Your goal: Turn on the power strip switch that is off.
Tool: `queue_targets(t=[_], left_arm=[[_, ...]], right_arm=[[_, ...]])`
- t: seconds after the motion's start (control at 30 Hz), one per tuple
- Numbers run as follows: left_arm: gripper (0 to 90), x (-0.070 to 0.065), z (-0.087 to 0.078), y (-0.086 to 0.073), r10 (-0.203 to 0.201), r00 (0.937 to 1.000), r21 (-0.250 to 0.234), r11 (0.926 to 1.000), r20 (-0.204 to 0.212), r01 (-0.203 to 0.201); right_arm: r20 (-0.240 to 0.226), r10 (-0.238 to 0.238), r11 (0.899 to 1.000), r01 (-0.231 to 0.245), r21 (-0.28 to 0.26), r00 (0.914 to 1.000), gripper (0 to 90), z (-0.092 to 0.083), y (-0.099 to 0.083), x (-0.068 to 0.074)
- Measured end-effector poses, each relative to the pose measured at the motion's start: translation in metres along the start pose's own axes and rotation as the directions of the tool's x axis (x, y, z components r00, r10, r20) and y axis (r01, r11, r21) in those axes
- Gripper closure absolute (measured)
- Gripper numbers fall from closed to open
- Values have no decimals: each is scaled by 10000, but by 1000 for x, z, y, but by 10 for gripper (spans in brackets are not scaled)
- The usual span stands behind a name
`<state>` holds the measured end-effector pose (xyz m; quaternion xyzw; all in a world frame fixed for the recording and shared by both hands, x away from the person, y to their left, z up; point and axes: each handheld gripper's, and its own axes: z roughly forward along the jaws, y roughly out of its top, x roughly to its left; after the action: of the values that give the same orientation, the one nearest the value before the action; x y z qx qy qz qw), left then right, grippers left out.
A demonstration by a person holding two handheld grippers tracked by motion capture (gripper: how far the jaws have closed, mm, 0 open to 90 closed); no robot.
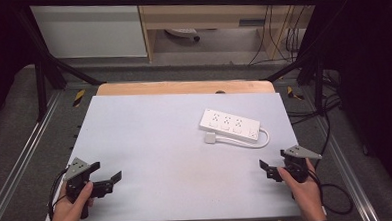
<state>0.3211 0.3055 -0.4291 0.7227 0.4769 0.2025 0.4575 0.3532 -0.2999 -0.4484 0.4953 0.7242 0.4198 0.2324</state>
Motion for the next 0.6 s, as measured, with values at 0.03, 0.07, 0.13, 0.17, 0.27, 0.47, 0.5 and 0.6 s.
queue_targets(t=[0.03, 0.07, 0.13, 0.17, 0.27, 0.47, 0.5, 0.6], left_arm=[[71, 0, 0, 0, -18, 10000, 4, 10000, -28, 18], [71, 0, 0, 0, -24, 10000, -3, 10000, -41, 24], [71, 0, -1, 0, -39, 10000, -18, 10000, -41, 38], [71, 0, -1, 0, -45, 10000, -16, 10000, -37, 45], [71, 0, 0, -1, -27, 10000, 38, 10000, -51, 27], [71, 0, 1, -1, -17, 10000, 115, 9999, -54, 18], [71, 0, 1, -1, 0, 10000, 115, 9999, -41, 1], [70, 0, 1, -1, 14, 10000, 121, 9999, -25, -14]], right_arm=[[-35, -38, 9999, 38, 103, 10000, 64, 0, 0, 0], [-35, -38, 9999, 38, 103, 10000, 64, 0, 0, 0], [-141, -133, 9993, 138, 350, 9998, 62, 1, 1, 1], [-180, -82, 9989, 91, 467, 9998, 62, 2, 1, 1], [-251, -160, 9981, 175, 593, 9996, 61, 2, 2, 1], [-447, -52, 9963, 91, 854, 9990, 80, 2, 3, 1], [-485, -3, 9961, 45, 877, 9988, 82, 3, 3, 1], [-635, -36, 9953, 97, 963, 9980, 79, 2, 4, 1]])
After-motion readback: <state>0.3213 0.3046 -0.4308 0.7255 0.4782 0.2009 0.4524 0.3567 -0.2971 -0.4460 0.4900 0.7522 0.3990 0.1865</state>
